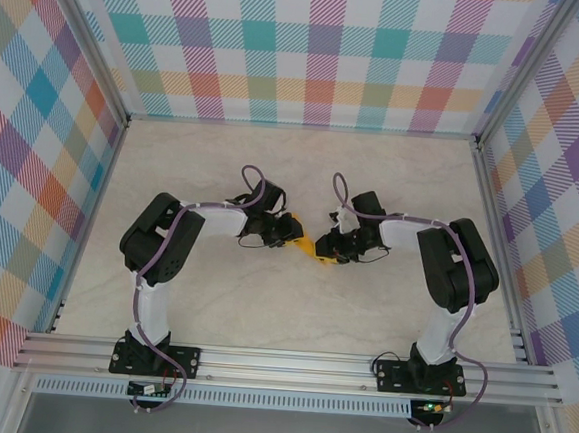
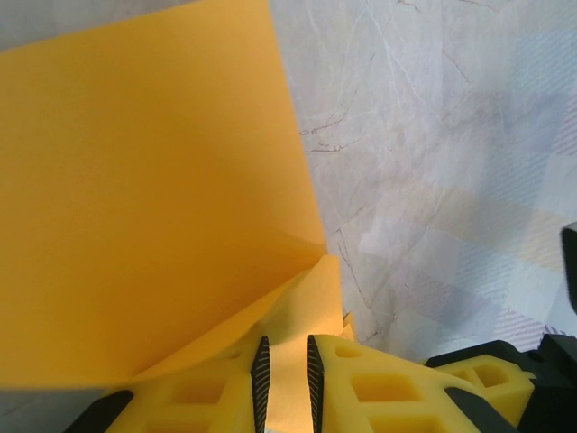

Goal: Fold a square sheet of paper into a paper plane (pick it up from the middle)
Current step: Fold the wing for the fifth time at the center of the table.

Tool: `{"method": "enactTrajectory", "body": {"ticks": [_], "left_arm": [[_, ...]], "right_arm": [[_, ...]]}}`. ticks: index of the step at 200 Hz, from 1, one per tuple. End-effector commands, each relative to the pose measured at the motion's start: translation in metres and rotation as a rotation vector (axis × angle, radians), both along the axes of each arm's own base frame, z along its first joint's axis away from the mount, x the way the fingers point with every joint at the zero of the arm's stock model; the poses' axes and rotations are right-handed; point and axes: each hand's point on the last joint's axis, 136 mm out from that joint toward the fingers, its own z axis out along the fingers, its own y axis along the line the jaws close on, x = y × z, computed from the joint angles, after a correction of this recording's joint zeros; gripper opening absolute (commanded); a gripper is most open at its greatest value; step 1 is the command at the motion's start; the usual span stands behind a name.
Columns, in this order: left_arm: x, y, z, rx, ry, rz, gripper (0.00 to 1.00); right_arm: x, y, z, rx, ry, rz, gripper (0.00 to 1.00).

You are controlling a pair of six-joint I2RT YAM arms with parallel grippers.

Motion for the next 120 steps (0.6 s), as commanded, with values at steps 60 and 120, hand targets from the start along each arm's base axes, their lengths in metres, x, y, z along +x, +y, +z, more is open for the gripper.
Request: {"method": "enactTrajectory", "body": {"ticks": [60,120], "left_arm": [[-0.009,0.011,-0.032,0.106,0.077,0.006,0.22],[-0.008,0.011,-0.034,0.109,0.081,0.003,0.22]], "right_arm": [[0.007,0.012,0.006,0.019,-0.113,0.113,0.24],[0.003,0.013,-0.003,0.023,-0.119,0.142,0.24]]}}
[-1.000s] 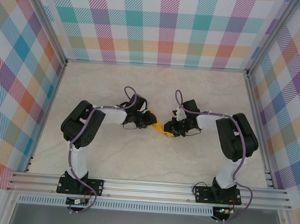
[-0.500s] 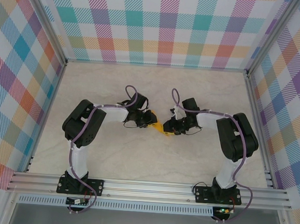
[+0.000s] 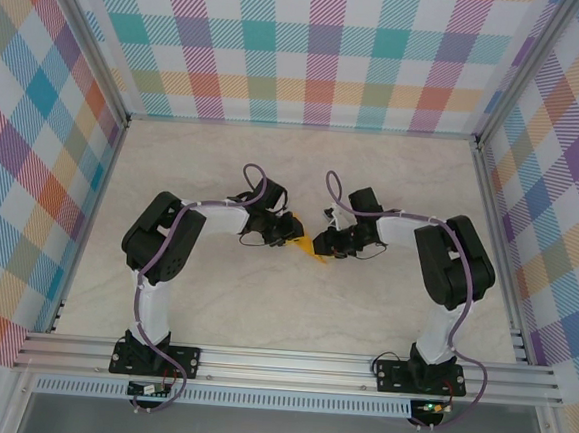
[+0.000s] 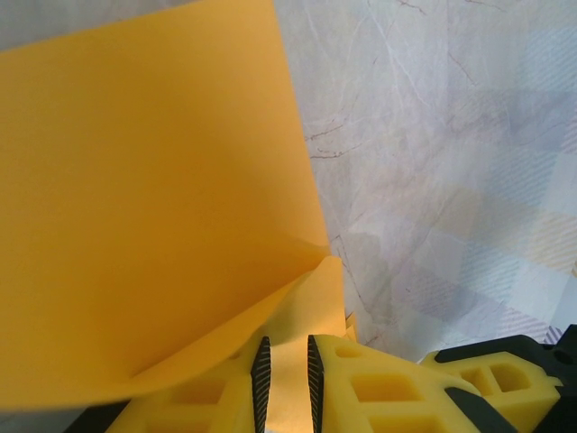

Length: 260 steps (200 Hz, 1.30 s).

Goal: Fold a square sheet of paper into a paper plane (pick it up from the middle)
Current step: Fold the wing for the fifth time at the center of the table.

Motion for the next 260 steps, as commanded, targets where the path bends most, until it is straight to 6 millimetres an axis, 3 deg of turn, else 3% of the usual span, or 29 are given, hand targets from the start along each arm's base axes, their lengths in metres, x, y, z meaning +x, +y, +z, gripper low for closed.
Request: {"method": "enactTrajectory", "body": {"ticks": [1,42,97,139,180,221,260], "left_arm": [[-0.010,0.012,-0.033,0.096,0.067,0.008,0.22],[-0.010,0.011,-0.032,0.098,0.067,0.000,0.22],[-0.004,0.009,-0.019,0.098,0.036,-0.025,0.22],[0.004,0.000,0.016,0.030,-0.064,-0.061,0.23],[0.000,-0.011,0.044,-0.112,-0.157,-0.080,0.25],[-0.010,-0.013,0.052,-0.191,-0.216,-0.083,0.25],[-0.018,-0.012,0.042,-0.186,-0.199,-0.095,0.25]], "right_arm": [[-0.002,0.004,-0.002,0.019,-0.018,0.047,0.24],[-0.002,0.005,-0.008,0.013,-0.016,0.055,0.21],[-0.002,0.007,-0.008,0.036,0.007,0.046,0.05],[0.000,0.009,0.001,0.113,0.044,0.017,0.00],[0.004,0.013,0.008,0.192,0.113,-0.021,0.00],[0.004,0.013,-0.005,0.181,0.186,-0.063,0.00],[0.004,0.010,-0.014,0.152,0.215,-0.091,0.00]]}}
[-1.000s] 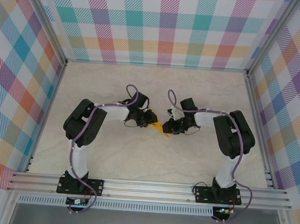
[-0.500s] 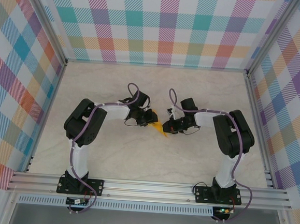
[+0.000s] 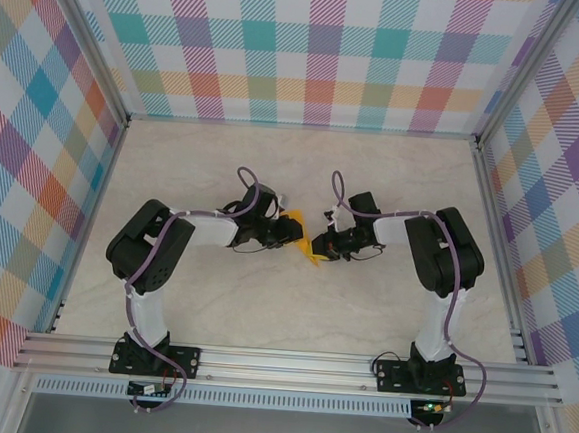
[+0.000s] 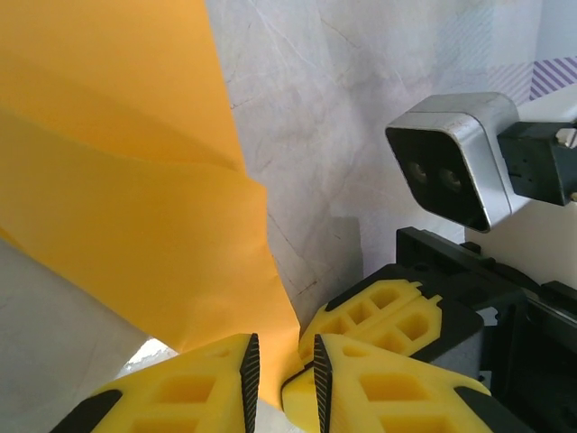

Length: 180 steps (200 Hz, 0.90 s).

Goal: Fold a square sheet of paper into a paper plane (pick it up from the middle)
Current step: Fold the wing for the fifth time at the center of the table.

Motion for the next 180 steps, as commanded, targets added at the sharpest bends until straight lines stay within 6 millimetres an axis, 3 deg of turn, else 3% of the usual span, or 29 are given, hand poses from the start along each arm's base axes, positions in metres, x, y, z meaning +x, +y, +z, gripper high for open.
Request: {"method": "enactTrajectory", "body": {"ticks": [1,180], "left_arm": [[-0.003,-0.009,0.015,-0.052,-0.045,-0.030,0.25],[-0.006,-0.013,-0.020,0.045,0.026,-0.038,0.23]], "right_arm": [[0.002,-0.001,-0.005,0.005,0.027,-0.018,0.00],[0.000,-0.009,-0.016,-0.036,0.095,-0.058,0.00]]}}
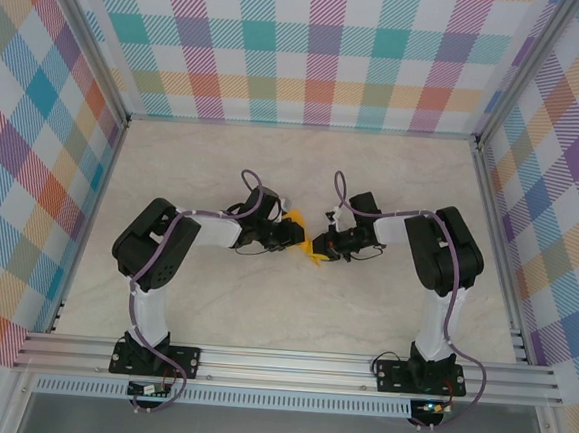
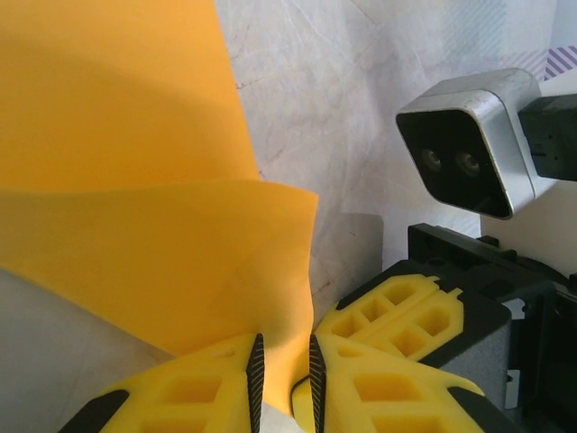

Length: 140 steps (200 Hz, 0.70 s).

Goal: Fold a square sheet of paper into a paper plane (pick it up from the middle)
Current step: Fold the wing for the fifth time at the center of the table.

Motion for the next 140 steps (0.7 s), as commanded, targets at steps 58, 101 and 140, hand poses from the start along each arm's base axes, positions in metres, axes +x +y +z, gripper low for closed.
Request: {"method": "enactTrajectory", "body": {"ticks": [58,101,140], "left_arm": [[-0.005,-0.005,-0.013,0.078,0.030,-0.026,0.22],[-0.005,-0.005,-0.024,0.096,0.058,-0.022,0.22],[-0.005,-0.002,-0.029,0.125,0.082,-0.014,0.21]], "right_arm": [[-0.002,-0.008,-0.015,-0.038,0.046,-0.022,0.00],[-0.003,-0.008,-0.016,-0.041,0.048,-0.022,0.00],[-0.003,-0.008,-0.012,-0.038,0.042,-0.020,0.00]]}}
